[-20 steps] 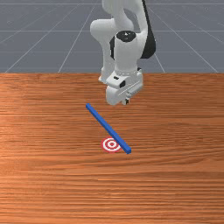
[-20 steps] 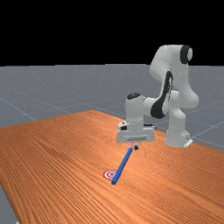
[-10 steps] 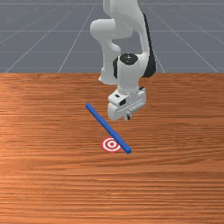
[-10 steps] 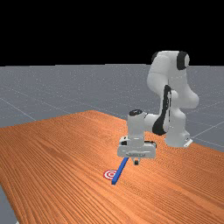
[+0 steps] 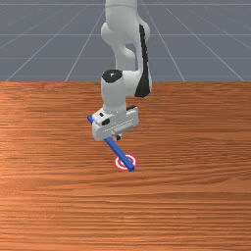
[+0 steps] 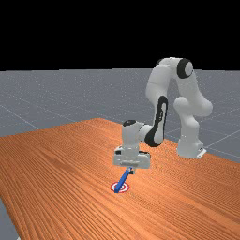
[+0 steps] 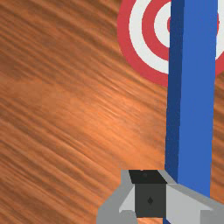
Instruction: Pull the pivot to the target area
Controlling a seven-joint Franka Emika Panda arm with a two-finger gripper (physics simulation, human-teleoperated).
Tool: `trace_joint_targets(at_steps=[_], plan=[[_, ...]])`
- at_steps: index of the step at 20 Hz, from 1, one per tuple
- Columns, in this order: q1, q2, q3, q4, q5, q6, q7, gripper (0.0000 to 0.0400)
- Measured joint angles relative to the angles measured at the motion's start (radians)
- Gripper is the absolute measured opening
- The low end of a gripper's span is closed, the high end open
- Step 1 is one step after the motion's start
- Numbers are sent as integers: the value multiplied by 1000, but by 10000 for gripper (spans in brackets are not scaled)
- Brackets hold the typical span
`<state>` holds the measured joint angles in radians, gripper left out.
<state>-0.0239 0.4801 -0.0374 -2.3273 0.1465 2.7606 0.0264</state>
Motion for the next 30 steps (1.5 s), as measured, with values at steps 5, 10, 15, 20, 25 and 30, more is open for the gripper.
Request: trace_joint_targets(at_steps=[5, 10, 15, 20, 25, 30], plan=[[-45, -183, 28, -31, -105, -181, -332, 0], [-11, -487, -9, 92, -129, -594, -352, 0], [-11, -555, -8, 179, -116, -713, -97, 0], [-8, -455, -9, 84, -112, -521, -111, 0], [-8, -291, -8, 175, -118, -605, -144, 0], [14, -269, -24, 68, -190, -383, -75, 367]])
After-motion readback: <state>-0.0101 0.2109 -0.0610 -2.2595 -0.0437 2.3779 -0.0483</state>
